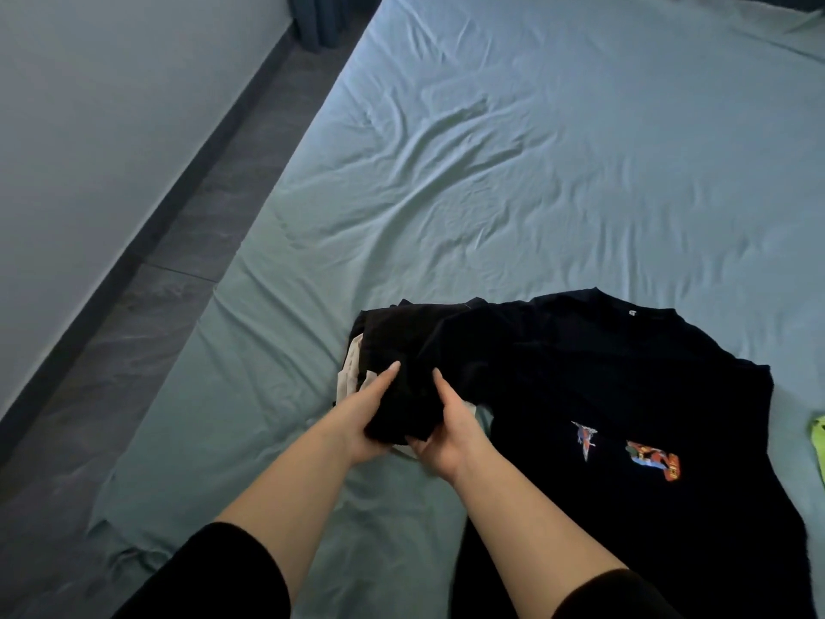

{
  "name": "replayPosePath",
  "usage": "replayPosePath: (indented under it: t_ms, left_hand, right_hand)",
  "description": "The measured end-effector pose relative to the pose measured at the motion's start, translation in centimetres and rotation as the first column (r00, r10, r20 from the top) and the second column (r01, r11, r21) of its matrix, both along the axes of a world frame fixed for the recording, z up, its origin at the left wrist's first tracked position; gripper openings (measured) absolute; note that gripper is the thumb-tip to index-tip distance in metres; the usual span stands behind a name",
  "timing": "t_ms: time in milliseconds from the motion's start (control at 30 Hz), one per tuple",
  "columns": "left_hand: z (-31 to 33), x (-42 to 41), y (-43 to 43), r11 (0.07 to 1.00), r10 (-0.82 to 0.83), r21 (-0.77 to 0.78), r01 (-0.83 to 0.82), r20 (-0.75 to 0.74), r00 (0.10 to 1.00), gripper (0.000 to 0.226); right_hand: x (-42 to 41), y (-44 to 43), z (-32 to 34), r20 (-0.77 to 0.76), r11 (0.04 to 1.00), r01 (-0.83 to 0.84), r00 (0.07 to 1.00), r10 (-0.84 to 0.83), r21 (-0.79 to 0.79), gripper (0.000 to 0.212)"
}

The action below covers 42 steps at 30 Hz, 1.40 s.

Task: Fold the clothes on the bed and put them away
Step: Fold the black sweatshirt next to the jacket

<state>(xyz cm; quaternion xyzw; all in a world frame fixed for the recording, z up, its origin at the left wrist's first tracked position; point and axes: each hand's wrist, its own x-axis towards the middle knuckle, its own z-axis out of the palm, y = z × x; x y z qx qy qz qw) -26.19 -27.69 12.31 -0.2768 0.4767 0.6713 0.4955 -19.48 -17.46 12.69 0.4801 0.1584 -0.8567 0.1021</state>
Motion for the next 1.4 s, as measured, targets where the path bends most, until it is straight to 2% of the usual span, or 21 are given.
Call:
replayPosePath:
  t_ms: [67,133,200,300,367,433,533,633,700,767,800,867,933,1000,1100,1167,1200,1233,1300,1367,1400]
  left_hand:
    - [0.1,-1.0,-0.6,0.995,-0.058,-0.085,0.051,-0.081,0.995,0.042]
    - [0.6,-3.2,-1.6,0.961,-0.036,-0.275,-0.031,-0.235,0.971,0.039]
    - [1.8,-6.0,-2.8,0.908,-0.05,-0.395,-0.136,-0.425,0.904,0.034]
    - [4.3,-9.9,-4.2,0.839,-0.255,-0.516,-0.174,-0.655,0.711,0.026]
    - [5.6,-11.8,-4.8,0.795,-0.39,-0.58,-0.18,-0.715,0.58,0.028]
    - [6.4,-13.0,-5.4,0.766,-0.447,-0.617,-0.18,-0.712,0.542,0.041]
    - [6.3,-13.8,-6.5,0.757,-0.434,-0.622,-0.199,-0.707,0.558,0.05]
    - [6.0,-13.7,-7.8,0.755,-0.412,-0.618,-0.22,-0.708,0.574,0.059]
    - [5.8,-13.7,-8.6,0.766,-0.392,-0.598,-0.236,-0.726,0.565,0.061]
    - [6.1,-13.7,-9.3,0.79,-0.344,-0.556,-0.259,-0.752,0.563,0.06]
    - [6.3,-13.6,-9.5,0.799,-0.324,-0.539,-0.265,-0.759,0.564,0.058]
    - [6.7,-13.2,-9.5,0.817,-0.315,-0.526,-0.237,-0.75,0.581,0.055]
    - [7.0,-12.3,-9.0,0.86,-0.295,-0.48,-0.172,-0.744,0.599,0.049]
    - [7.2,-11.1,-8.0,0.915,-0.221,-0.379,-0.136,-0.755,0.617,0.036]
    - [6.5,-8.6,-6.1,0.923,-0.144,-0.338,-0.185,-0.749,0.647,0.019]
    - [4.9,-6.3,-4.9,0.882,-0.214,-0.439,-0.171,-0.696,0.686,0.03]
    - [3.9,-5.0,-4.3,0.858,-0.309,-0.504,-0.1,-0.662,0.683,0.039]
    - [3.0,-3.5,-3.5,0.828,-0.43,-0.56,0.006,-0.628,0.649,0.05]
    - [1.5,-0.5,-1.3,0.743,-0.638,-0.638,0.205,-0.582,0.504,0.081]
    - [0.4,1.9,1.8,0.641,-0.755,-0.73,0.236,-0.544,0.366,0.106]
    - [0.0,2.9,3.6,0.605,-0.781,-0.771,0.198,-0.526,0.336,0.109]
  right_hand:
    - [0.0,0.1,0.2,-0.009,0.999,-0.024,1.0,0.024,0.034,0.042]
    - [0.0,0.0,0.2,-0.006,0.986,-0.1,0.995,0.102,0.134,0.039]
    - [0.0,-0.2,0.4,0.033,0.933,-0.245,0.969,0.245,0.263,0.032]
    - [0.0,-0.8,1.1,0.141,0.738,-0.496,0.86,0.49,0.457,0.019]
    - [-0.5,-1.5,1.5,0.186,0.632,-0.529,0.829,0.528,0.567,0.015]
    - [-1.3,-2.4,1.9,0.196,0.538,-0.483,0.841,0.504,0.691,0.012]
    - [-2.7,-3.6,2.0,0.207,0.335,-0.412,0.838,0.505,0.847,0.036]
    - [-4.4,-5.2,2.2,0.251,0.119,-0.391,0.767,0.591,0.913,0.059]
    - [-6.2,-6.8,2.6,0.266,0.032,-0.378,0.705,0.658,0.925,0.072]
    - [-7.9,-8.5,3.0,0.275,-0.002,-0.377,0.672,0.688,0.926,0.083]
    - [-8.8,-9.3,3.2,0.269,0.011,-0.382,0.671,0.692,0.924,0.087]
    - [-9.9,-10.6,3.7,0.235,0.101,-0.401,0.703,0.671,0.911,0.086]
    - [-10.6,-11.2,4.0,0.132,0.286,-0.358,0.798,0.588,0.889,0.068]
    - [-10.9,-10.8,3.9,0.021,0.466,-0.264,0.886,0.464,0.845,0.038]
    - [-10.1,-8.4,3.5,0.023,0.508,-0.235,0.921,0.388,0.829,0.025]
    - [-8.8,-6.2,2.8,0.009,0.537,-0.226,0.927,0.376,0.813,0.022]
    - [-8.1,-5.0,2.5,-0.012,0.57,-0.216,0.929,0.37,0.793,0.019]
    - [-7.3,-3.7,2.4,-0.033,0.607,-0.209,0.932,0.362,0.767,0.016]
    - [-5.6,-1.0,2.3,-0.057,0.672,-0.205,0.937,0.346,0.712,0.011]
    - [-3.5,1.9,2.5,-0.068,0.7,-0.204,0.938,0.339,0.684,0.01]
    - [-2.4,3.5,2.5,-0.07,0.7,-0.202,0.938,0.339,0.685,0.01]
